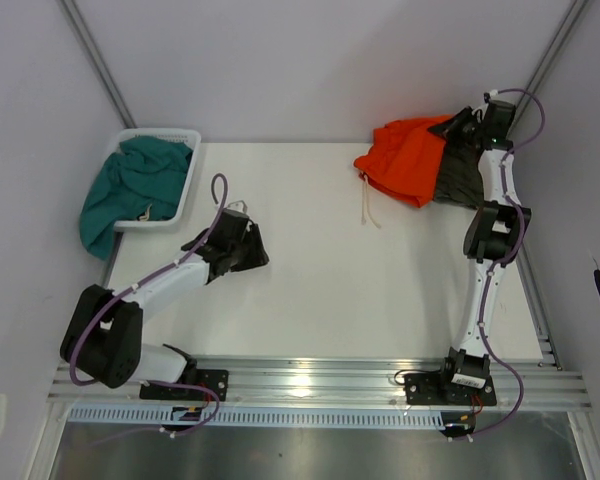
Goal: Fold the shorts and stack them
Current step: Neatly place the folded shorts to the corner
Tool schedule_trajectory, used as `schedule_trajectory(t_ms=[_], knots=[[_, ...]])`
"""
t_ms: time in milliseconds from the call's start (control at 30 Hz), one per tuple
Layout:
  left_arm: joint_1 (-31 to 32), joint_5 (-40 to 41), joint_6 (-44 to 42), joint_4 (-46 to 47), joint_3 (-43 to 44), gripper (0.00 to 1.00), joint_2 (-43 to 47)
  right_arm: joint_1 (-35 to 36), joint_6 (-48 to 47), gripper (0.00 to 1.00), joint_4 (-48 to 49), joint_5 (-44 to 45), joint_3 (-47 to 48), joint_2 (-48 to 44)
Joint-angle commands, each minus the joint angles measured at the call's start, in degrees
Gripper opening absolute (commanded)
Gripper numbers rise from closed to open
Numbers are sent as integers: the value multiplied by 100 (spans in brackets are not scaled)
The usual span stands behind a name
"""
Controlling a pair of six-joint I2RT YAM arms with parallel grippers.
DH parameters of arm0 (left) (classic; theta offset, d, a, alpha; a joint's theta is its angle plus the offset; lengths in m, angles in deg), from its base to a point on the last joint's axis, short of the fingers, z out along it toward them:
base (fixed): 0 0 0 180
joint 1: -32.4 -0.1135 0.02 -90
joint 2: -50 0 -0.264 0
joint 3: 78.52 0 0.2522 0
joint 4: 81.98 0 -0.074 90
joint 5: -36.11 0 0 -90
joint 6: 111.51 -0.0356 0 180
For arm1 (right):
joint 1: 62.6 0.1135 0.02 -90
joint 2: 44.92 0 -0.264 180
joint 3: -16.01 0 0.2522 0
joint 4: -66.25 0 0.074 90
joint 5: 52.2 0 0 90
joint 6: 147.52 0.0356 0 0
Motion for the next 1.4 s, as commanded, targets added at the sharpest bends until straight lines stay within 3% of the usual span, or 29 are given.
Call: schedule_trajectory(t_ms=[0, 467, 700, 800, 900, 1000, 1233, 1333, 1367], knots=[[157, 75, -1, 28, 244, 55, -123, 22, 477, 0, 439, -258, 172, -462], [263, 233, -71, -315, 569, 54, -36, -752, 1726, 0, 1231, -741, 910, -67], [289, 260, -71, -341, 569, 55, -88, -1191, 1893, 0, 1398, -865, 744, 302], [315, 234, -53, -315, 587, 54, -167, -1297, 1683, 6, 1389, -847, 376, 364], [368, 207, -44, -288, 595, 54, -220, -1429, 1499, 4, 1355, -707, 15, 373], [386, 198, -44, -271, 587, 55, -264, -1447, 895, 6, 776, -435, -74, 443], [430, 111, -88, -244, 622, 55, -361, -1350, -416, 6, -464, 1181, -417, 127], [447, 128, -123, -262, 640, 55, -343, -1333, -576, 15, -623, 1464, -391, 39], [447, 128, -132, -253, 657, 55, -334, -1332, -602, 35, -632, 1499, -391, 4]])
